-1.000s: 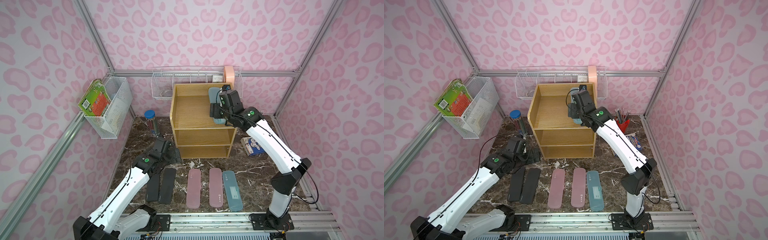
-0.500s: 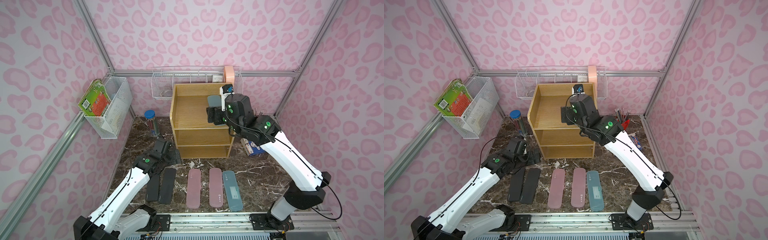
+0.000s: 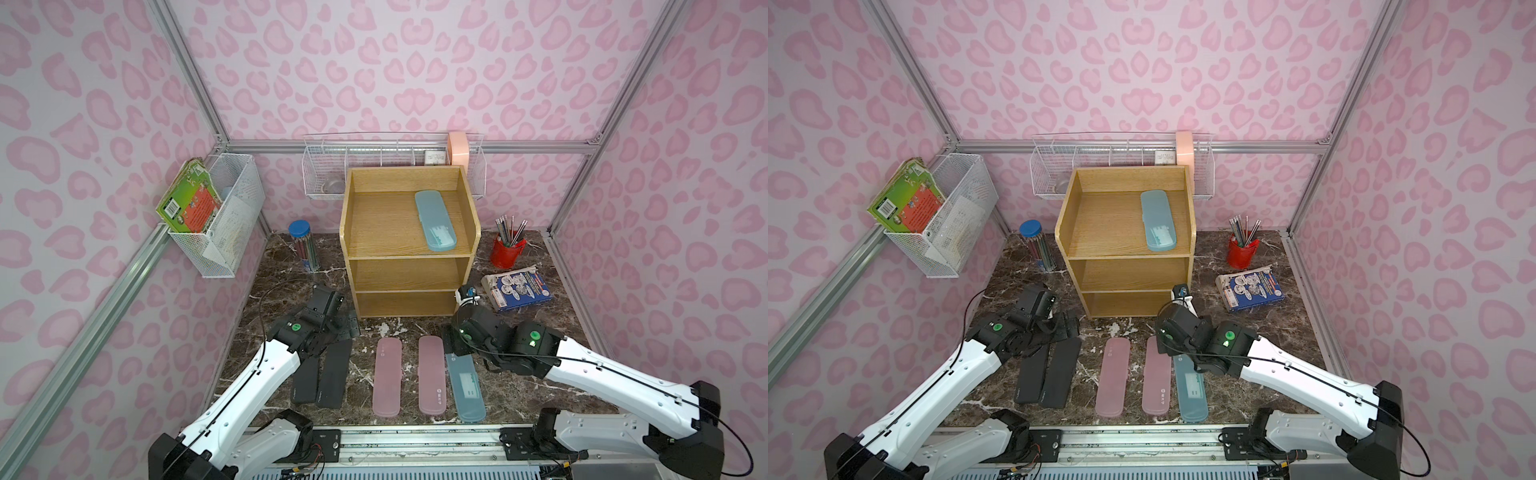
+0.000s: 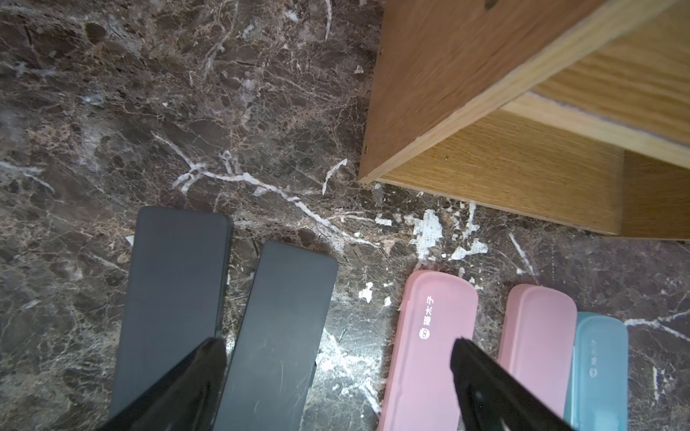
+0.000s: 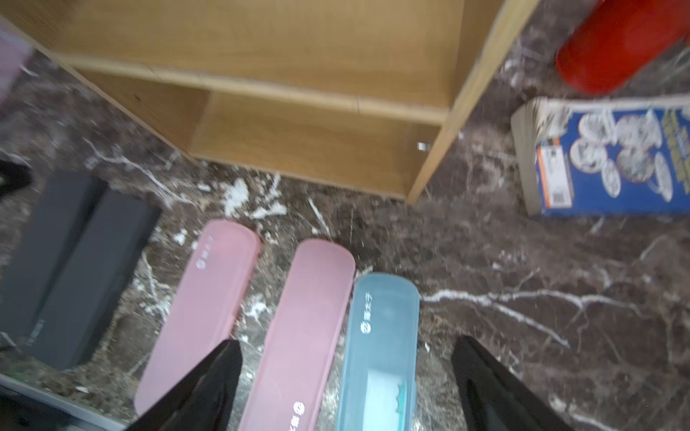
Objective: Place the pencil cases on the shelf according to color
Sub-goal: Pick up the pencil case from the center of the board.
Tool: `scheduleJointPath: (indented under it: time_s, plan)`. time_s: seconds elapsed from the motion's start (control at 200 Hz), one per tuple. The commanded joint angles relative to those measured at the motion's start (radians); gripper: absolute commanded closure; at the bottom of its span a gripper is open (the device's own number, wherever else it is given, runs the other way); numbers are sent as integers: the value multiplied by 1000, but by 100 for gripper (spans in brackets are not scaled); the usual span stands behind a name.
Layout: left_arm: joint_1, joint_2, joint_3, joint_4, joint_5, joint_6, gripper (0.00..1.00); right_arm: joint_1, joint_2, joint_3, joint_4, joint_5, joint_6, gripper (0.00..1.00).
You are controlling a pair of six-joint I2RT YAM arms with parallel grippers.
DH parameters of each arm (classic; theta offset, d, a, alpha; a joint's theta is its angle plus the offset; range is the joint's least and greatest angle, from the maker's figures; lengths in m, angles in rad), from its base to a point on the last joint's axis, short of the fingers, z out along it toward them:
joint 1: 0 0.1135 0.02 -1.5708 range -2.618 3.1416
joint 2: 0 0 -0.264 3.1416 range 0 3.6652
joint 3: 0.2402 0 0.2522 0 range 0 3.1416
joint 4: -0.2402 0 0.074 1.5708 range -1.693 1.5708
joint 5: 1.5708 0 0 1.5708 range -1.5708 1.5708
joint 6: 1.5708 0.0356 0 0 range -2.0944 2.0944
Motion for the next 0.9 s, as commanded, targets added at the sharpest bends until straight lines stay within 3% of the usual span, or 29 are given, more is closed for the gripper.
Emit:
scheduleJointPath:
  time_s: [0.0,0.11,0.43,0.895]
  plan:
    - [1,5,-12,-13,4,-12,1,23,9,-110,15,-54,145,9]
    - [1,6,-11,-14,13,-18,1,33,56,-198,52,-148,177,8]
    - [0,-8,-13,-36,15,-23,1,60,99,-325,85,-261,235,7]
    - [0,21,-20,-13,31,-26,1,63,202,-415,201,-279,255,11]
